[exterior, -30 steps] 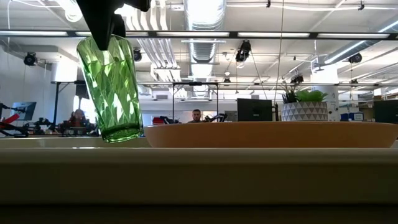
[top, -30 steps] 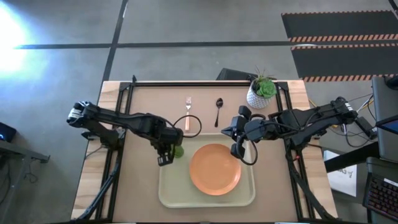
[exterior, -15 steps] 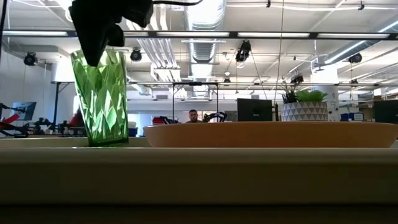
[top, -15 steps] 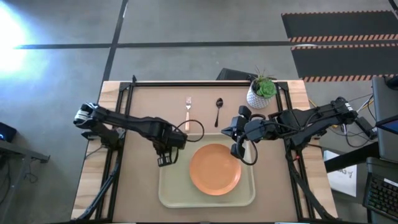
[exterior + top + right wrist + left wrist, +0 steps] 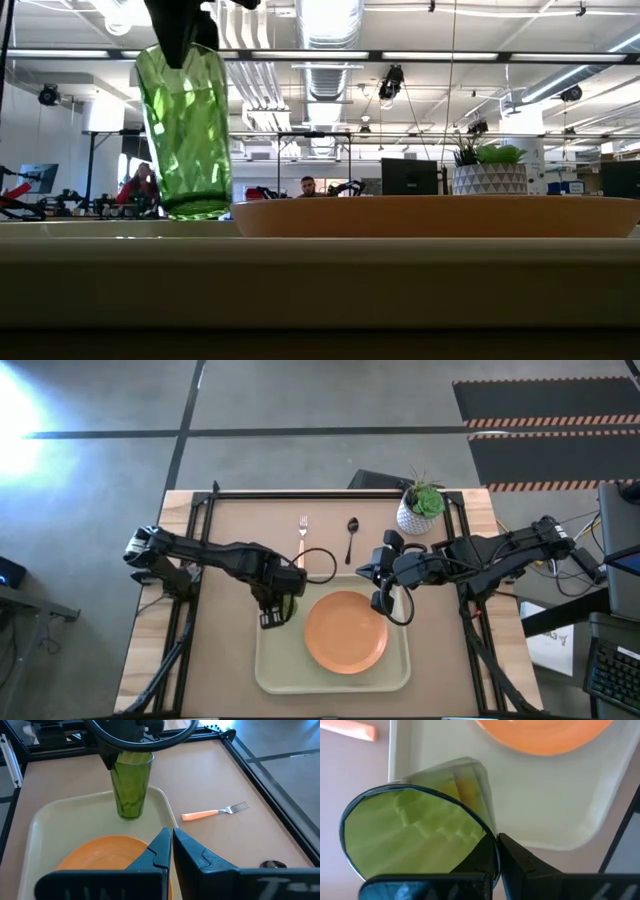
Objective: Pick and place plate/cup/fork/spoon on tray
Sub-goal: Put the green cup on the top left of the orange plate
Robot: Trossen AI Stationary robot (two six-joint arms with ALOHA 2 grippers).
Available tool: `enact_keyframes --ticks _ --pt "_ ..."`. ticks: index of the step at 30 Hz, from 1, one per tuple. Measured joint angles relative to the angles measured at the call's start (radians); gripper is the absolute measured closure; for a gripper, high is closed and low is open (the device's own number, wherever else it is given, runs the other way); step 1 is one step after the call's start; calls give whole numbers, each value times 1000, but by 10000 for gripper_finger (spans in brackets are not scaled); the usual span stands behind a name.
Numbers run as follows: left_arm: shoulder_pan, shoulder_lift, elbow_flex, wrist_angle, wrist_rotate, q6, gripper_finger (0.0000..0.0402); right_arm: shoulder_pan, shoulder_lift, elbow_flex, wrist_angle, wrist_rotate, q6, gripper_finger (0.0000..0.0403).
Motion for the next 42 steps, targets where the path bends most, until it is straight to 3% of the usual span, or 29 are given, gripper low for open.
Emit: enact_keyframes --ticks 33,42 --pt "0 111 29 -20 28 49 401 0 0 -4 0 0 -3 394" --pt "0 103 34 67 31 50 402 0 0 -4 -1 -1 -7 394"
